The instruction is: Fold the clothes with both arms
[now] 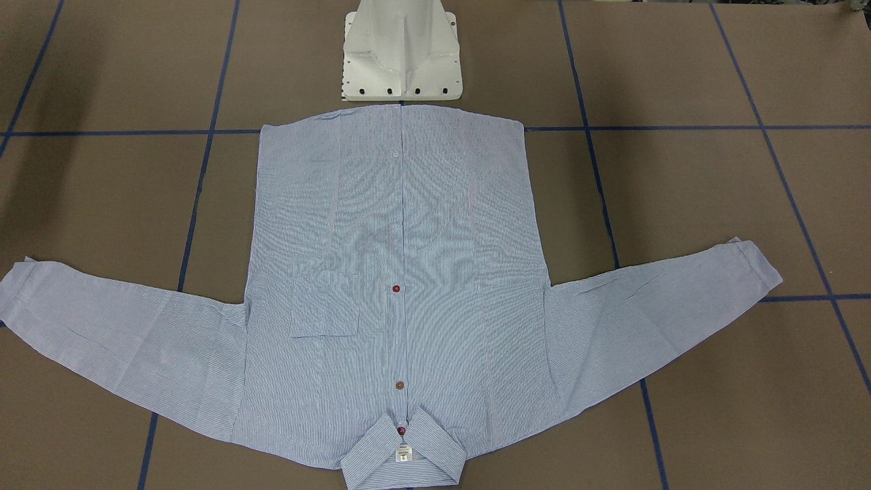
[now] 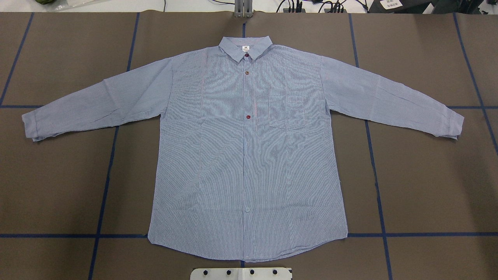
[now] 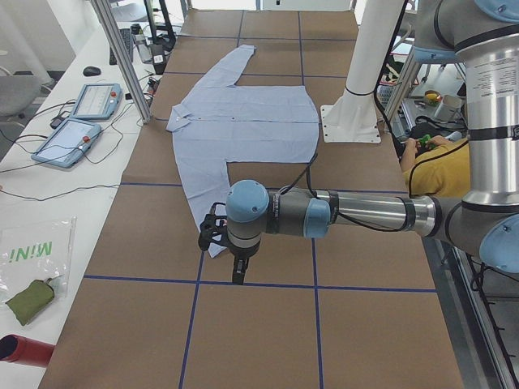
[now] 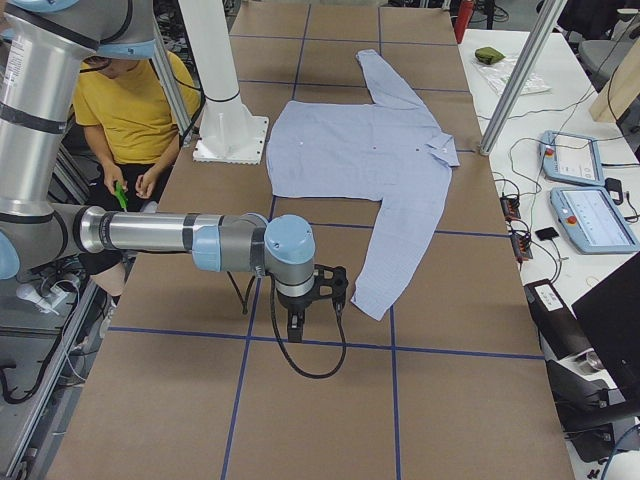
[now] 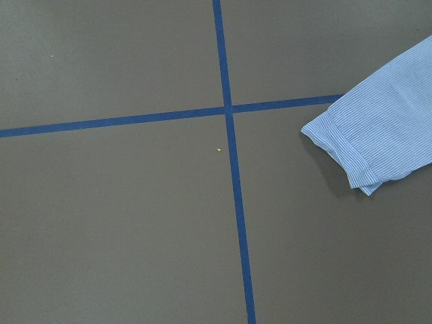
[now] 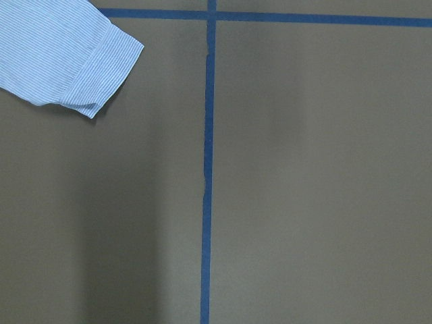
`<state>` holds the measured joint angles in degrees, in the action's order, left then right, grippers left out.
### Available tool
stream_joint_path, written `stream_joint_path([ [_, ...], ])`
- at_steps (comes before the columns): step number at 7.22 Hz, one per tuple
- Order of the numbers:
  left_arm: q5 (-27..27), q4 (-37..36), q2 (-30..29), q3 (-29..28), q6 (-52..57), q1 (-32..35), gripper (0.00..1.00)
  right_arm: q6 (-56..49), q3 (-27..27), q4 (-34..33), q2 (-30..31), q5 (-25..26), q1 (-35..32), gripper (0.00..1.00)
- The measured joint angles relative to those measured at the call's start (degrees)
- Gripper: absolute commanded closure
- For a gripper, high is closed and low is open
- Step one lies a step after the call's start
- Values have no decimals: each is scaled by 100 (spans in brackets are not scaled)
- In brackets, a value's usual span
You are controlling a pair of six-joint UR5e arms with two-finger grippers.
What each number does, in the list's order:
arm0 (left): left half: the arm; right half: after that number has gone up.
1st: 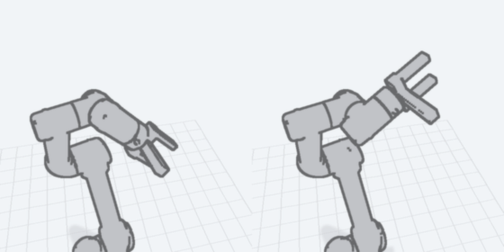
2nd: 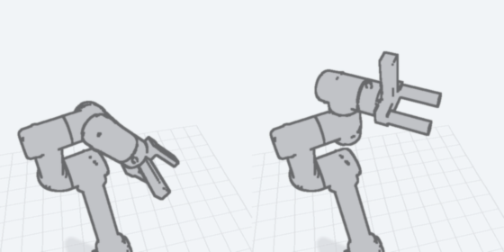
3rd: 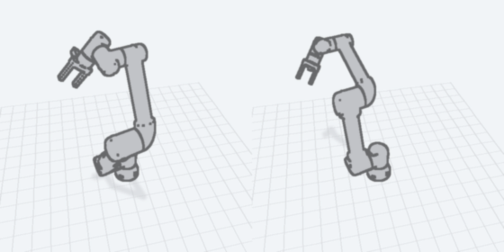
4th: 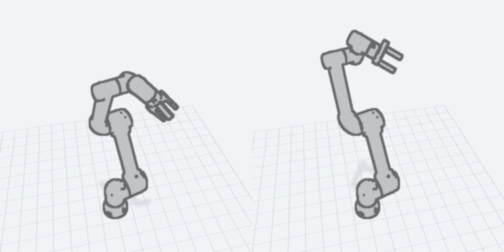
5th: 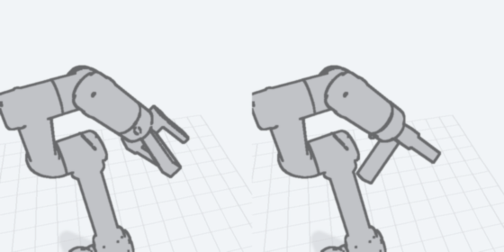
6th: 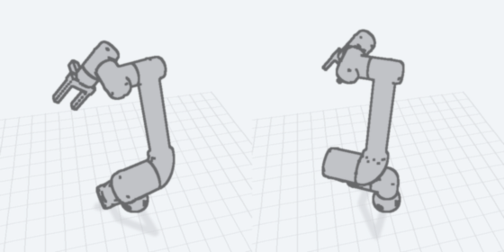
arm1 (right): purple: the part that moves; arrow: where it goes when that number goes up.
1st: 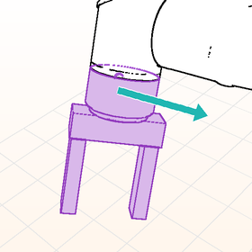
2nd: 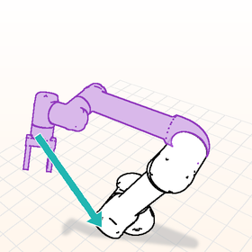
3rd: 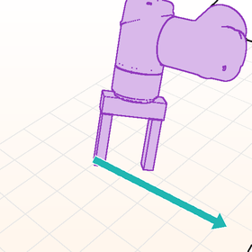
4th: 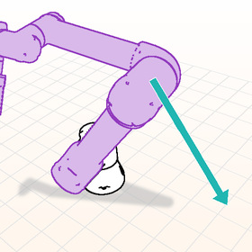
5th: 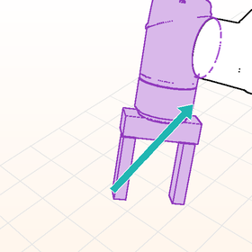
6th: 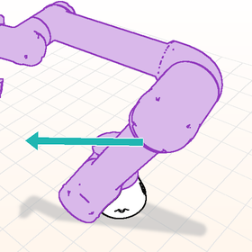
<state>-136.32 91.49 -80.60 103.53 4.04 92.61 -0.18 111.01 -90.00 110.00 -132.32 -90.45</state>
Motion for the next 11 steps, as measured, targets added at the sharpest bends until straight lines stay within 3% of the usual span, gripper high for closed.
stream_joint_path([
  [5,-8,243,0,188,5,-1,0,-1,68,41,-67,-19,-7,0],
  [7,-3,1195,-14,189,-43,-5,0,43,120,672,-201,-168,-3,0],
  [9,23,2835,-183,89,-79,-4,0,110,56,1519,-319,-194,-5,0],
  [11,20,3571,-356,-77,-85,-4,0,471,-133,1872,-484,-195,-8,0],
])
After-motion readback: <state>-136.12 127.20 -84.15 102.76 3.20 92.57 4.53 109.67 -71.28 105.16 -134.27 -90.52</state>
